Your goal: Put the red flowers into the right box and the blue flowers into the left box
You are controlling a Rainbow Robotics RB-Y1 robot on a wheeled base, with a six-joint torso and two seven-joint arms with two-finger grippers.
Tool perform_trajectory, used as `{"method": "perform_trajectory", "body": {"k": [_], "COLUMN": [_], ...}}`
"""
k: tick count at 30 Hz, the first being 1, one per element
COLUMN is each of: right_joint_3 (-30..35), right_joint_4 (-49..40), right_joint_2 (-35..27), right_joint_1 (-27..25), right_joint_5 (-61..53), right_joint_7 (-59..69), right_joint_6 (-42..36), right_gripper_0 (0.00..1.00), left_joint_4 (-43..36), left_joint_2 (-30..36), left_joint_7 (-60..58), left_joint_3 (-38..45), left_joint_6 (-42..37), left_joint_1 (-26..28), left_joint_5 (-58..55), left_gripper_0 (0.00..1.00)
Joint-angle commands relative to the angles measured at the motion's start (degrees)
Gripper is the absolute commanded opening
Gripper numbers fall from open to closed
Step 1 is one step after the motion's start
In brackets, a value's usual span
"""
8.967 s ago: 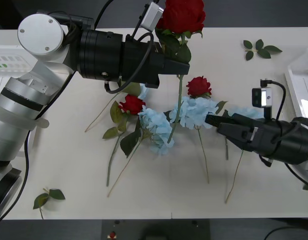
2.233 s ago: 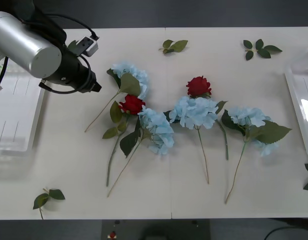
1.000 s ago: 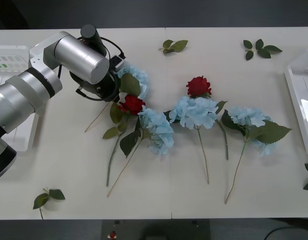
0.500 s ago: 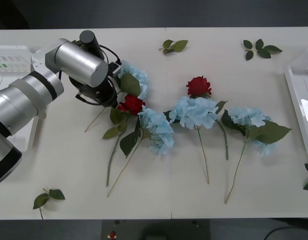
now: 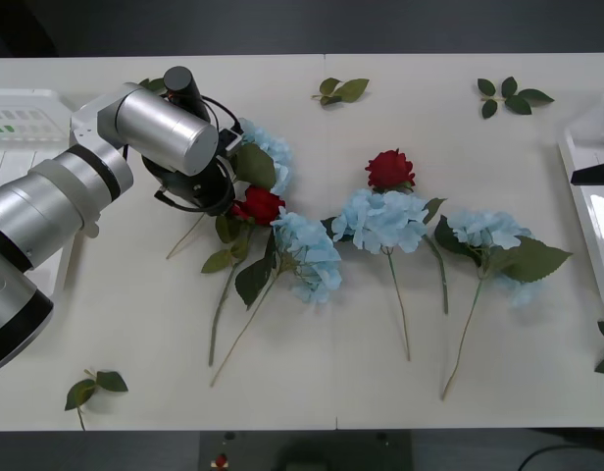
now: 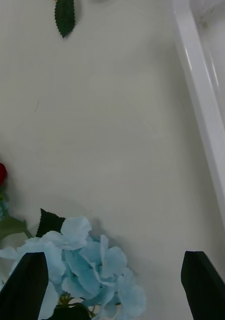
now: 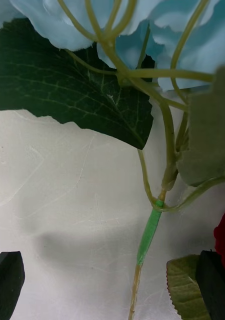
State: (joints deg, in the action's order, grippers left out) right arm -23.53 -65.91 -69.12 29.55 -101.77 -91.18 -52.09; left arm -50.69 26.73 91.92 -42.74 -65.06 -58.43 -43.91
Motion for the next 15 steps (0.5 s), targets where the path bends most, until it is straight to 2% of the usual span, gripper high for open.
{"method": "perform_trajectory", "body": {"k": [1, 7, 9, 13, 14, 15], "right_joint_3": [1.8, 5.0, 5.2, 5.2, 5.2, 5.4], "right_joint_4": [-6.4, -12.0, -13.8, -18.5, -19.9, -21.7], "right_joint_2": [-3.7, -3.6, -3.6, -3.5, -3.5, -3.6], "right_joint_1": [0.5, 0.4, 0.4, -0.8, -1.4, -2.1], "right_joint_5": [1.6, 2.1, 2.6, 5.3, 6.3, 7.5], "right_joint_7": [7.9, 17.3, 20.8, 27.5, 29.1, 30.9], "right_joint_6": [-2.0, -6.8, -7.8, -8.2, -8.1, -7.9], "right_gripper_0": [0.77, 0.78, 0.78, 0.78, 0.78, 0.78], "left_joint_4": [0.6, 1.4, 1.4, 1.6, 1.6, 1.6], "left_joint_2": [-1.1, -1.8, -1.9, -1.9, -2.0, -2.1], "left_joint_7": [2.6, 2.6, 2.6, 2.6, 2.6, 2.6], "left_joint_3": [-0.6, -0.6, -0.6, -0.6, -0.7, -0.7], "left_joint_6": [0.4, 0.4, 0.4, 0.4, 0.4, 0.4], "left_joint_1": [-2.0, -2.0, -1.9, -1.9, -1.9, -1.9], "left_joint_5": [-0.4, -0.4, -0.4, -0.4, -0.4, -0.4], "left_gripper_0": [1.00, 1.00, 0.97, 0.75, 0.62, 0.37]}}
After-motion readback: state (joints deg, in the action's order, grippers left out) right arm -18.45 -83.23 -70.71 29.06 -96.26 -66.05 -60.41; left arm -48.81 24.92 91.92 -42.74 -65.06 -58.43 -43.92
